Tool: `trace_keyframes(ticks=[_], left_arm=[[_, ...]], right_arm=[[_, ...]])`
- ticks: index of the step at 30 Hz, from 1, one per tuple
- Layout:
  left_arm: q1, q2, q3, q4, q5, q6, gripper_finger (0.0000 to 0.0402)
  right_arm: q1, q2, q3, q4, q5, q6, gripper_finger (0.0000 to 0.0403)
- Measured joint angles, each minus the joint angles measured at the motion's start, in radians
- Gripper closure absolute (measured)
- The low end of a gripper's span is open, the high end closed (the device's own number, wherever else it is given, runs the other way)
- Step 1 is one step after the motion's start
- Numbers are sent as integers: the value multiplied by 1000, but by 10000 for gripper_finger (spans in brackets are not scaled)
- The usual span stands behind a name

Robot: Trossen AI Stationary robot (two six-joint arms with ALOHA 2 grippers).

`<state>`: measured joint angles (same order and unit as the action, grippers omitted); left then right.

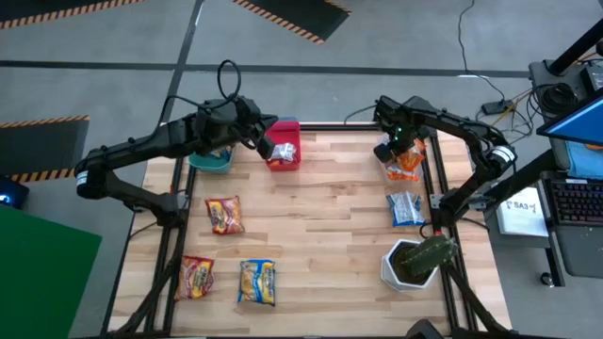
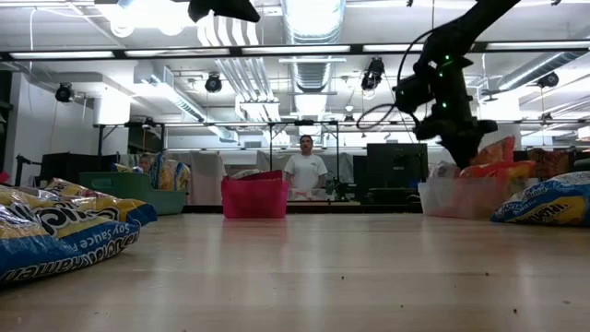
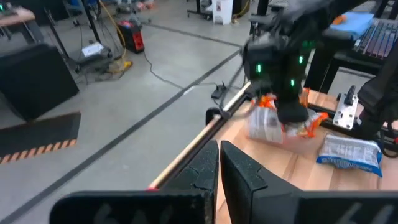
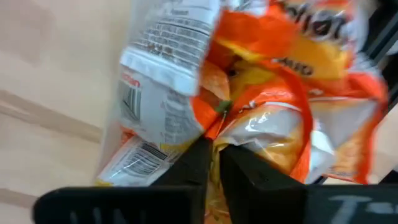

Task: Sort Maruchan noodles
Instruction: Put the orange noodle pack into the transparent bin, then put the red noodle pack into the red bin

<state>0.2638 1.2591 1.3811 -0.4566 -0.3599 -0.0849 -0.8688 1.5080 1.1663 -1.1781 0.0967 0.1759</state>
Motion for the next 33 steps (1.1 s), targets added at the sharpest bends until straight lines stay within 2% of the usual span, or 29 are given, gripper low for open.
trace_keyframes(ticks=[7,13,16,20,24,29,33], left_arm=[[0,0,-9,-166,2,-132,402],[0,31,-15,-475,6,-371,402],[0,79,-21,-693,72,-536,402],[-25,156,-57,-891,239,-694,402],[-78,220,-144,-909,349,-830,402],[-130,304,-229,-906,352,-924,395],[-139,345,-268,-866,352,-932,362]], right_arm=[[0,-4,117,-54,1,11,306],[0,-5,229,-126,-4,50,260],[2,-10,286,-136,-45,93,248],[5,-23,357,-129,-55,143,240],[5,-40,406,-112,-52,170,239],[5,-72,430,-83,-52,166,245],[4,-92,430,-73,-52,165,245]])
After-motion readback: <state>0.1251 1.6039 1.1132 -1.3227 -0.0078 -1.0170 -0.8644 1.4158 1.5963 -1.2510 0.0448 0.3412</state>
